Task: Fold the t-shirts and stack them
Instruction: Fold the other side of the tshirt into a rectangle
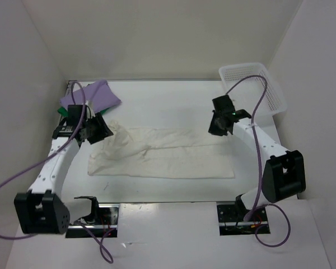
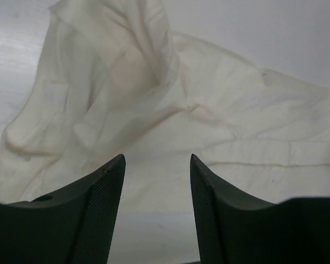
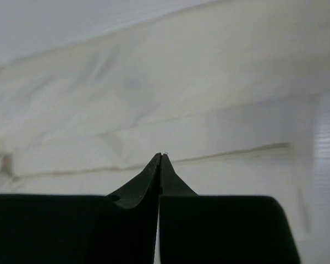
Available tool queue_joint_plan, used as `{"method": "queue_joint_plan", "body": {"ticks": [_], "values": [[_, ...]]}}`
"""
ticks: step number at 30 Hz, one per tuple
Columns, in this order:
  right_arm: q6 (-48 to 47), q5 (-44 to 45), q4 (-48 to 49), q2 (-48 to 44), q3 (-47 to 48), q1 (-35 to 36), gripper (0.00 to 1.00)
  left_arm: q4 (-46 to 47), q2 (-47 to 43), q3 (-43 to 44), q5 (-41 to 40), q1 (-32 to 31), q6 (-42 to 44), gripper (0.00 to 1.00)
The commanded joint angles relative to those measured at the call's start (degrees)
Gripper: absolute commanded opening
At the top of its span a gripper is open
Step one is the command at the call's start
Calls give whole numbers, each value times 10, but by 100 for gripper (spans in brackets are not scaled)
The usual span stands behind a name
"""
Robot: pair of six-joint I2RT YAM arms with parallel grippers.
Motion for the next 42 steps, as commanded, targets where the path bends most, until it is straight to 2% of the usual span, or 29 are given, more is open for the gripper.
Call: {"method": "queue_joint_plan", "body": {"ticks": [1,2,3,5,6,10,11,14,16,18,19,20,24,28,31,36,40,42], "values": [[38,-104,46,-31,-25,87,0,117,97,14,-9,-29,-8,59],[66,-125,63,-31,-32,106,1,136,135,22,-17,-35,-8,60],[78,-143,109,-24,-44,142,7,144,151,33,-35,-40,-8,62],[96,-175,144,0,-44,180,13,177,192,40,-41,-40,-8,67],[102,-175,149,13,-16,211,17,186,207,45,-41,-40,-8,68],[102,-181,173,61,30,245,23,191,303,104,-37,-40,16,67],[102,-188,173,81,39,245,25,180,310,118,-45,-45,21,61],[102,-182,174,104,69,265,26,199,299,123,-69,-45,14,56],[102,-182,179,120,83,271,33,221,282,105,-82,-45,8,51],[102,-182,186,153,106,271,35,228,282,99,-88,-45,8,39],[97,-182,186,167,119,271,35,223,294,99,-88,-45,8,25],[88,-182,186,182,133,271,36,216,303,111,-101,-45,8,19],[65,-210,161,258,224,277,46,168,319,104,-112,-16,8,2],[53,-210,161,306,270,277,48,153,254,47,-98,42,8,2],[53,-226,146,335,307,282,50,136,253,42,-86,55,8,8],[39,-225,121,407,377,307,50,143,268,30,-86,55,16,7],[39,-224,115,430,391,312,50,143,302,30,-109,60,16,8],[33,-219,120,430,391,312,50,137,308,37,-86,69,11,8]]}}
